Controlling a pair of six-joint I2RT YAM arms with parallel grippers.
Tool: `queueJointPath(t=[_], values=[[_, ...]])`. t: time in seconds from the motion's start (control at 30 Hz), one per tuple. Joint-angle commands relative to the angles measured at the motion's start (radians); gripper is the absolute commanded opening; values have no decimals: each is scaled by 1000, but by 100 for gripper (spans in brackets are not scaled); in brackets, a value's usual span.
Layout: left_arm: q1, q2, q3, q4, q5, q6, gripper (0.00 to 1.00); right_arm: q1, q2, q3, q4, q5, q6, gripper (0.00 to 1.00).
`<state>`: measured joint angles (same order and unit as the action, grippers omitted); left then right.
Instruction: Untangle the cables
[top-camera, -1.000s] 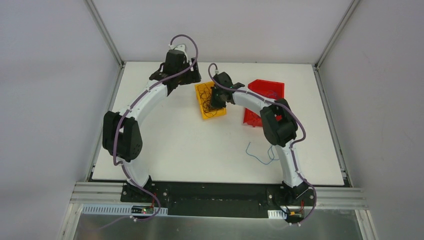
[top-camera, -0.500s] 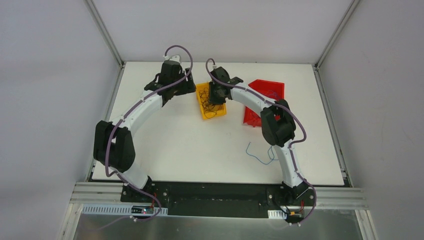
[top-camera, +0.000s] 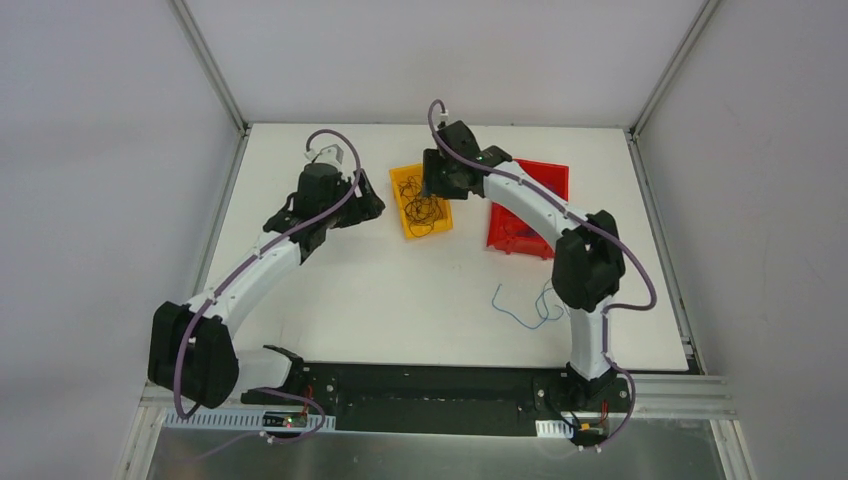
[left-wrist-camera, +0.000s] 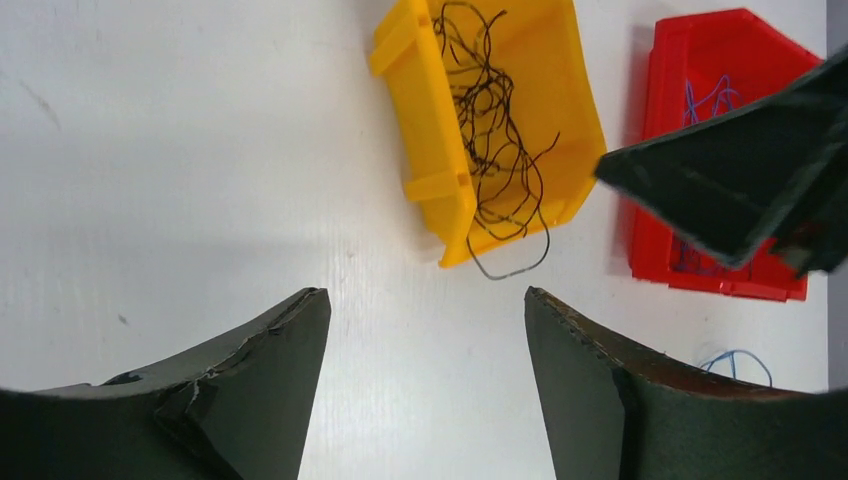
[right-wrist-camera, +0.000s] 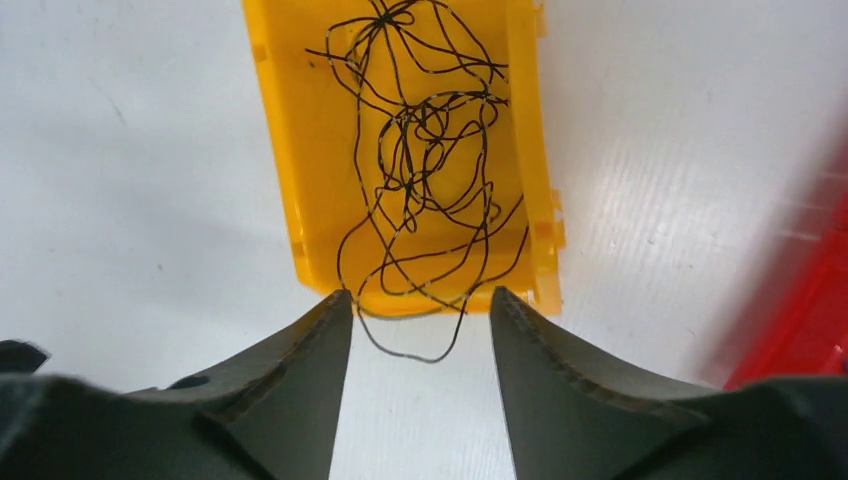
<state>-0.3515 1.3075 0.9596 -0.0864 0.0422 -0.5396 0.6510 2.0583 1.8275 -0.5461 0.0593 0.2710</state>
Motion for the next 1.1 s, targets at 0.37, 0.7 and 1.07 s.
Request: queueJointPath(t=[0.37, 0.7, 1.07], values=[[5, -334, -256, 51, 127, -12, 92, -21, -490, -356, 86, 82, -10, 91], [-36, -455, -373, 81, 160, 28, 99, -157, -866, -748, 112, 105, 44, 99], [-193, -494, -506, 252, 74, 123, 99, -411, -1019, -957, 15, 97, 120, 99]])
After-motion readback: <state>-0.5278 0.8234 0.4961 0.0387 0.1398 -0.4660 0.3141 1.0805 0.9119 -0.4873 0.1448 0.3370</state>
